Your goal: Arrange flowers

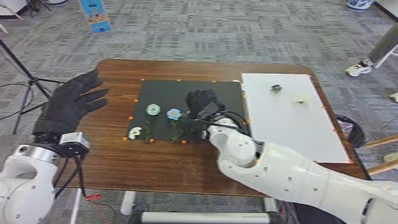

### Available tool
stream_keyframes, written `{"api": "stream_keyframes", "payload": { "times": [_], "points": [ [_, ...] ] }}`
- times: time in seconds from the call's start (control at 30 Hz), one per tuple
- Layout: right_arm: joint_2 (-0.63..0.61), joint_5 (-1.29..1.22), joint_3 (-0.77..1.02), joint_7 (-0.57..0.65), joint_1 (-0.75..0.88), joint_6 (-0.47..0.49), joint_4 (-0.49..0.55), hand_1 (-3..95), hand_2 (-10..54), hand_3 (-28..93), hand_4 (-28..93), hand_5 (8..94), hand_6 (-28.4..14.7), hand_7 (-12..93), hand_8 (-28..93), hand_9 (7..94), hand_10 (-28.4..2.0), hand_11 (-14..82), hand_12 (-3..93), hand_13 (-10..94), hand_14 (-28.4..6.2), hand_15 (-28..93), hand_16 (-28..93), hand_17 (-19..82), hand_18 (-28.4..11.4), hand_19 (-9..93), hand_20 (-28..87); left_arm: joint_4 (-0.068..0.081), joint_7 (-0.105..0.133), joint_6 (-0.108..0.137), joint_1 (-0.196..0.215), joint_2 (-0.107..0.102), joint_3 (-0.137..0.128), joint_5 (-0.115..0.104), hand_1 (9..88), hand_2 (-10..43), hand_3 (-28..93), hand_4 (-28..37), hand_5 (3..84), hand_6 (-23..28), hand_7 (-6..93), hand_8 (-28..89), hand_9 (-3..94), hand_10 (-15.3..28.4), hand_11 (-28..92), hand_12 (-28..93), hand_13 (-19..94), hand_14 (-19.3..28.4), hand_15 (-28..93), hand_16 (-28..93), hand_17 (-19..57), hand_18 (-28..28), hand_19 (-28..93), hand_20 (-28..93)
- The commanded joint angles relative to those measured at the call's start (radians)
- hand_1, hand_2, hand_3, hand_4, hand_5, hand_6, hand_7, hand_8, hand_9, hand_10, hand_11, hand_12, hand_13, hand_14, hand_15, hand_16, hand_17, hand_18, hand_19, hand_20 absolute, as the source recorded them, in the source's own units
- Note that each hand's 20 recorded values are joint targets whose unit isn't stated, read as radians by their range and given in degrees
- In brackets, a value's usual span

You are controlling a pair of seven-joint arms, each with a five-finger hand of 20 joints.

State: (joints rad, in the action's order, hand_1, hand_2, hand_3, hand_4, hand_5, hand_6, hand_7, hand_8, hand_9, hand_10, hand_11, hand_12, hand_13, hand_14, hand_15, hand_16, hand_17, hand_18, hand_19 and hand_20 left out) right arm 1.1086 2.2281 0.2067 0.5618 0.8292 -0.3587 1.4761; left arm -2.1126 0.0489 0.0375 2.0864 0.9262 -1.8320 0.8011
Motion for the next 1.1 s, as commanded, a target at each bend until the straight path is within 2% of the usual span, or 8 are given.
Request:
{"api": "stream_keyframes", "payload": {
  "times": [0.03, 0.2, 0.33, 0.6, 0.7, 0.77, 0.83, 1.1],
  "points": [
    [0.038, 0.042, -0.016, 0.021, -0.009, -0.048, -0.024, 52.6, -9.5, 84, -28, 71.4, 2.1, 48, -3, 82.0, -5.6, 21.2, 54.8, 64, -5.4, 70, 51, 33, -19.2, 86, 55, -0.002, 0.014, -0.013, 0.022, 0.034, 0.014, -0.012, 24.0, -8.2, 72, -28.3, 29.1, 3.2, 20.5, -10, 24.4, 12.0, 23, 16, 24, 14.6, 29, 2, -7.8, 24.0, 49, 13],
    [0.046, 0.063, -0.032, 0.04, -0.014, -0.074, -0.047, 52.8, -9.5, 84, -28, 71.4, 2.1, 48, -3, 81.7, -5.6, 21.1, 54.8, 64, -5.5, 70, 51, 33, -19.4, 86, 55, 0.0, 0.009, -0.017, 0.016, 0.037, 0.023, -0.01, 24.0, -8.3, 72, -28.3, 29.1, 3.2, 20.4, -10, 24.5, 12.0, 22, 16, 24, 14.7, 29, 2, -7.8, 24.0, 49, 13],
    [0.044, 0.059, -0.032, 0.028, -0.014, -0.042, -0.044, 52.7, -9.5, 83, -28, 69.9, 2.7, 48, -1, 81.2, -5.0, 20.4, 54.0, 63, -5.6, 70, 51, 33, -19.4, 86, 55, -0.001, 0.012, -0.013, 0.016, 0.039, 0.025, -0.009, 24.0, -8.3, 72, -28.3, 29.1, 3.2, 20.4, -10, 24.4, 12.1, 22, 16, 24, 14.7, 29, 2, -7.9, 24.0, 49, 13],
    [0.025, 0.037, -0.001, 0.016, 0.001, 0.031, 0.0, 47.5, -9.5, 80, -28, 60.7, 2.3, 41, -3, 70.2, -6.6, 17.9, 49.9, 59, -7.8, 75, 46, 31, -19.7, 86, 56, -0.001, 0.008, -0.02, 0.016, 0.033, 0.021, -0.009, 24.0, -8.3, 72, -28.3, 29.1, 3.2, 20.4, -10, 24.4, 12.0, 22, 16, 24, 14.6, 29, 2, -7.8, 23.9, 49, 13],
    [0.021, 0.039, 0.014, 0.012, 0.007, 0.048, 0.015, 42.9, -9.5, 82, -28, 59.1, 2.2, 37, -4, 64.2, -8.3, 28.2, 41.8, 57, -9.0, 77, 40, 30, -19.9, 86, 56, -0.002, 0.008, -0.022, 0.017, 0.032, 0.018, -0.009, 24.0, -8.2, 72, -28.3, 29.2, 3.2, 20.5, -10, 24.4, 12.0, 22, 16, 24, 14.6, 29, 2, -7.8, 23.9, 49, 13],
    [0.018, 0.034, 0.023, 0.011, 0.009, 0.048, 0.026, 40.0, -9.5, 84, -28, 58.3, 2.3, 35, -14, 60.3, -9.5, 34.6, 36.5, 57, -9.4, 78, 39, 30, -20.0, 85, 57, -0.002, 0.007, -0.02, 0.017, 0.032, 0.02, -0.009, 24.0, -8.2, 72, -28.3, 29.2, 3.2, 20.5, -10, 24.4, 12.0, 22, 16, 24, 14.5, 29, 2, -7.8, 23.9, 49, 13],
    [0.015, 0.036, 0.033, 0.015, 0.006, 0.068, 0.042, 38.5, -9.5, 86, -28, 57.6, 2.0, 35, -16, 58.1, -10.4, 38.0, 32.9, 56, -9.8, 79, 39, 30, -20.1, 85, 57, -0.001, 0.007, -0.02, 0.015, 0.031, 0.021, -0.009, 24.0, -8.2, 72, -28.3, 29.2, 3.2, 20.6, -10, 24.4, 12.0, 22, 16, 24, 14.5, 29, 2, -7.8, 23.9, 49, 13],
    [-0.001, 0.04, 0.047, 0.034, -0.021, 0.064, 0.092, 37.0, -9.5, 87, -28, 55.5, 0.8, 34, -16, 55.6, -11.2, 40.1, 31.2, 56, -10.3, 79, 38, 29, -20.4, 85, 57, -0.002, 0.009, -0.014, 0.016, 0.032, 0.021, -0.007, 24.0, -8.1, 72, -28.3, 29.1, 3.2, 20.3, -10, 24.4, 12.0, 22, 16, 24, 14.5, 29, 2, -7.8, 23.9, 49, 14]
  ]
}}
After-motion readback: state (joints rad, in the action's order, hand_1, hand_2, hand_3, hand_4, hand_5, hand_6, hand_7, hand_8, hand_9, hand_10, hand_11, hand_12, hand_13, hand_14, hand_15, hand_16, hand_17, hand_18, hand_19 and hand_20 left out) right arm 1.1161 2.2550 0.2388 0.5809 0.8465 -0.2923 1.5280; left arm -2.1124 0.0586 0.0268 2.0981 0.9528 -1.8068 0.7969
